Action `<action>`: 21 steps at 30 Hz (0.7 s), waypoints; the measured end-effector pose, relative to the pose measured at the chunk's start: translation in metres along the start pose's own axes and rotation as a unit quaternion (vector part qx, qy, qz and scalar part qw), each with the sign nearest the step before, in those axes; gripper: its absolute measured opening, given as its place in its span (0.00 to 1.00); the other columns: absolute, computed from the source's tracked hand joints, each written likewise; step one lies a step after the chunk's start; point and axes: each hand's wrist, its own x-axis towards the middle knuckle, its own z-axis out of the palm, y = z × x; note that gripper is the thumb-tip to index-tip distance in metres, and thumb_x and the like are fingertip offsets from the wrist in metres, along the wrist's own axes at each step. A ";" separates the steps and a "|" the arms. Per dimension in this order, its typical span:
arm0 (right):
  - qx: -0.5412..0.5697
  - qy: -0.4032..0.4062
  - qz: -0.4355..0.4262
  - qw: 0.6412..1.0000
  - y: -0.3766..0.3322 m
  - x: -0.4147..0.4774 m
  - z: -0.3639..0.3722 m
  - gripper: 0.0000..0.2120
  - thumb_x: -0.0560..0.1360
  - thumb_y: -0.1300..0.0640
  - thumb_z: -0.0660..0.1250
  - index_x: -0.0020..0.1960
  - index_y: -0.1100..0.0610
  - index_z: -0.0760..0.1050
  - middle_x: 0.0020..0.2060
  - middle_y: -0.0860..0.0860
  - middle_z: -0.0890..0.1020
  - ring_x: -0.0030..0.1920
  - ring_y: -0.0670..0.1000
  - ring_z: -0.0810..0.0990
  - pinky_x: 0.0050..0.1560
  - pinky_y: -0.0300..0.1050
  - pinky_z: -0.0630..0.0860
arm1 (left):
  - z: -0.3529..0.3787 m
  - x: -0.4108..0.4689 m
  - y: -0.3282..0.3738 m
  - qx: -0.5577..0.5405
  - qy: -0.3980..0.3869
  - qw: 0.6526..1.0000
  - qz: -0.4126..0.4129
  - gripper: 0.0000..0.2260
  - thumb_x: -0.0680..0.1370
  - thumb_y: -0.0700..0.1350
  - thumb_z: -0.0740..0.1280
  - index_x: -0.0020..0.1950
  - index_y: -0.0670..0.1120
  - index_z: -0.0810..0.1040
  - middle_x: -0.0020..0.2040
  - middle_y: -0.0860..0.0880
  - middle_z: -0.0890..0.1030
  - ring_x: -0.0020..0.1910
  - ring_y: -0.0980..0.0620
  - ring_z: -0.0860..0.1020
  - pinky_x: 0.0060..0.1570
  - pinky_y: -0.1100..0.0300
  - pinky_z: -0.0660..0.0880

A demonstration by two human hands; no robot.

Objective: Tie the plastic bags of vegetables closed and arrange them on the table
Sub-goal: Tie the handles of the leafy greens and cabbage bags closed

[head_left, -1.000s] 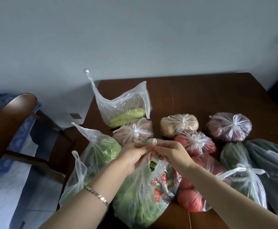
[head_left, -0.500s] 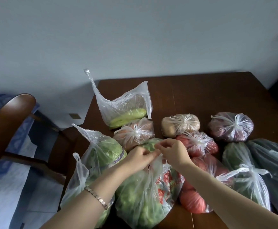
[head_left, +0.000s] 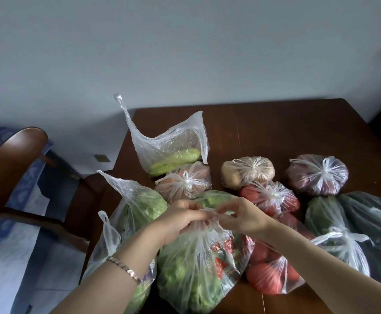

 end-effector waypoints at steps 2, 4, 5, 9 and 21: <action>0.032 -0.035 0.005 0.999 -0.001 -0.002 -0.002 0.08 0.70 0.64 0.69 0.36 0.53 0.81 0.25 0.40 0.76 0.26 0.37 0.71 0.32 0.30 0.66 | -0.002 -0.001 0.000 -0.020 -0.028 0.999 -0.020 0.05 0.66 0.41 0.76 0.32 0.47 0.82 0.36 0.44 0.81 0.37 0.48 0.76 0.42 0.57 0.70; 0.074 -0.024 0.011 0.997 0.002 -0.002 0.000 0.12 0.69 0.65 0.71 0.32 0.51 0.78 0.23 0.41 0.74 0.26 0.38 0.69 0.31 0.33 0.66 | 0.000 -0.002 0.000 -0.041 -0.055 0.997 -0.033 0.03 0.66 0.41 0.75 0.37 0.43 0.83 0.40 0.42 0.81 0.39 0.46 0.78 0.46 0.56 0.72; 0.103 0.003 0.009 0.995 0.003 -0.002 0.003 0.12 0.68 0.65 0.73 0.31 0.52 0.76 0.24 0.42 0.74 0.27 0.41 0.69 0.31 0.36 0.68 | 0.001 -0.003 0.000 -0.051 -0.056 0.996 -0.037 0.03 0.68 0.41 0.74 0.38 0.42 0.83 0.42 0.41 0.82 0.40 0.46 0.79 0.48 0.55 0.73; 0.252 0.100 -0.008 0.963 0.004 0.001 0.011 0.09 0.66 0.70 0.72 0.37 0.59 0.75 0.23 0.47 0.77 0.23 0.42 0.72 0.25 0.31 0.68 | 0.004 -0.003 -0.001 -0.048 -0.015 0.998 -0.039 0.08 0.64 0.46 0.76 0.41 0.46 0.85 0.40 0.45 0.83 0.42 0.46 0.77 0.53 0.50 0.70; 0.411 0.101 0.108 0.900 0.012 -0.006 -0.005 0.14 0.74 0.64 0.61 0.31 0.62 0.76 0.26 0.53 0.75 0.30 0.49 0.72 0.33 0.39 0.70 | -0.009 -0.011 -0.008 0.077 -0.002 0.997 -0.032 0.13 0.68 0.56 0.71 0.32 0.48 0.79 0.33 0.51 0.78 0.33 0.56 0.76 0.42 0.64 0.72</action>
